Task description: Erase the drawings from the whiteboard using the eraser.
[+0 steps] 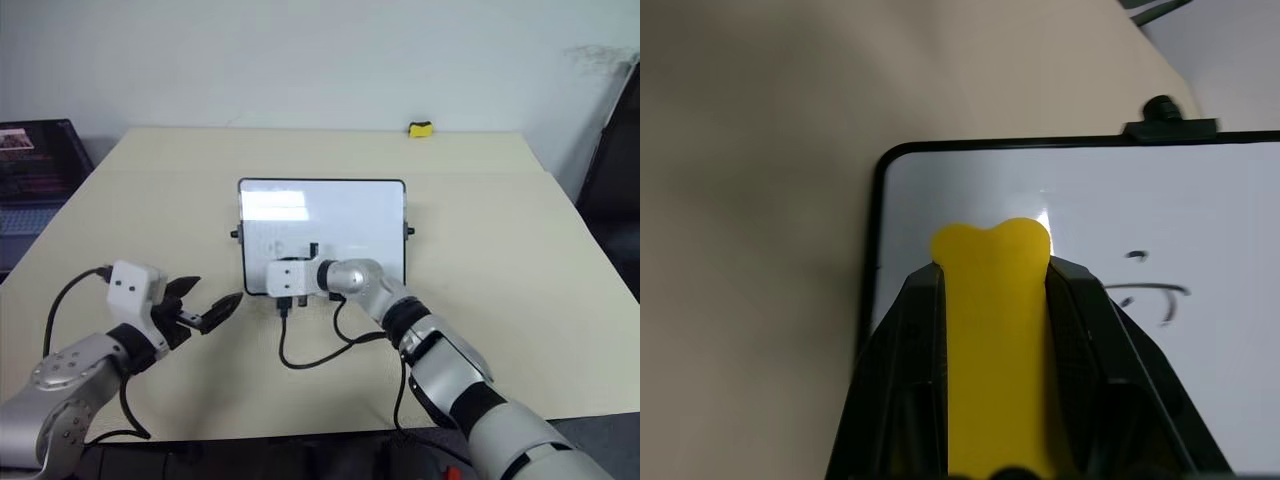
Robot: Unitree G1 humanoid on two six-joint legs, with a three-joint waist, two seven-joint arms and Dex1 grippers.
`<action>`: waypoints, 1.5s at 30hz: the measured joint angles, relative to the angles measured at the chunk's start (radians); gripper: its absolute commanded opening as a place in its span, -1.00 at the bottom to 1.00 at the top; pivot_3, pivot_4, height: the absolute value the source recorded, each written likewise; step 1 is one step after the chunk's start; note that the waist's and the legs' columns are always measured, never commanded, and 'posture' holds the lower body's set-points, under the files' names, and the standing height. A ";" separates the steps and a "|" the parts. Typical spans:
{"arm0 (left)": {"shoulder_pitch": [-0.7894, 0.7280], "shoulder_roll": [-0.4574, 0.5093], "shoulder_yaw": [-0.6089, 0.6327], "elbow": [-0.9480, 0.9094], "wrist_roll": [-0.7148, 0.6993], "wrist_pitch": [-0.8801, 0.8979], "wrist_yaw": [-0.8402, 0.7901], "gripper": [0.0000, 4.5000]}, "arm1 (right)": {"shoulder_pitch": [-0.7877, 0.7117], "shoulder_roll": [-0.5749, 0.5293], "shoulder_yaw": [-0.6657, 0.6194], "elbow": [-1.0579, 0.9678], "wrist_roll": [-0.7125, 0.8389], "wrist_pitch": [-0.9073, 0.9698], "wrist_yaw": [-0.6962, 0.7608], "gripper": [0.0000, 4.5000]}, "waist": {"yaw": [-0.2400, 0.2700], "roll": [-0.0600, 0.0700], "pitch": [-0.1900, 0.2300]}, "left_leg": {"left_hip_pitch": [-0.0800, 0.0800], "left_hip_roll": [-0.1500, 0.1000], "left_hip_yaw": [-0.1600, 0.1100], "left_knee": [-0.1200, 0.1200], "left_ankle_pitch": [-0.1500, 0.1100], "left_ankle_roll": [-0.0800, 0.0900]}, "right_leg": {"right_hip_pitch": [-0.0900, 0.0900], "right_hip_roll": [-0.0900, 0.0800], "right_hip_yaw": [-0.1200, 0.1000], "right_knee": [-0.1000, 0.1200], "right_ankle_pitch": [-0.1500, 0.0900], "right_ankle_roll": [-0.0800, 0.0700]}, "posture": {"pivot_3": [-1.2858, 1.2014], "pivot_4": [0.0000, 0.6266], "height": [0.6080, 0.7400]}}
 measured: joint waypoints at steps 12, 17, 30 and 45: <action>-0.001 0.000 -0.001 0.000 0.000 0.000 -0.001 1.00 | -0.069 0.018 -0.158 -0.022 0.068 -0.011 -0.168 -0.55 | -0.001 0.000 0.001 | -0.021 0.000 0.000 -0.001 0.000 -0.001 | -0.021 0.001 0.000 0.001 0.004 -0.003 | 0.03 -0.52 1.00; -0.004 0.000 -0.020 0.000 0.000 0.000 -0.001 1.00 | -0.117 0.066 -0.174 0.001 0.060 0.042 -0.227 -0.55 | -0.003 0.000 0.001 | -0.029 0.001 0.000 -0.002 -0.001 -0.004 | -0.029 0.001 0.001 -0.001 0.002 -0.003 | 0.03 -0.52 1.00; -0.001 -0.001 -0.020 0.000 -0.001 0.000 -0.001 1.00 | -0.066 0.066 -0.049 0.014 -0.001 0.091 -0.022 -0.55 | 0.001 0.000 0.001 | -0.012 0.000 0.000 -0.001 -0.001 -0.003 | -0.011 0.000 -0.001 0.000 0.002 -0.003 | 0.03 -0.52 1.00; -0.004 0.000 -0.020 0.000 -0.001 0.000 -0.003 1.00 | -0.167 0.060 -0.179 0.047 0.051 0.028 -0.248 -0.55 | -0.001 0.000 0.001 | -0.029 0.001 0.001 -0.002 -0.001 -0.005 | -0.028 0.001 0.000 -0.001 0.002 -0.003 | 0.03 -0.52 1.00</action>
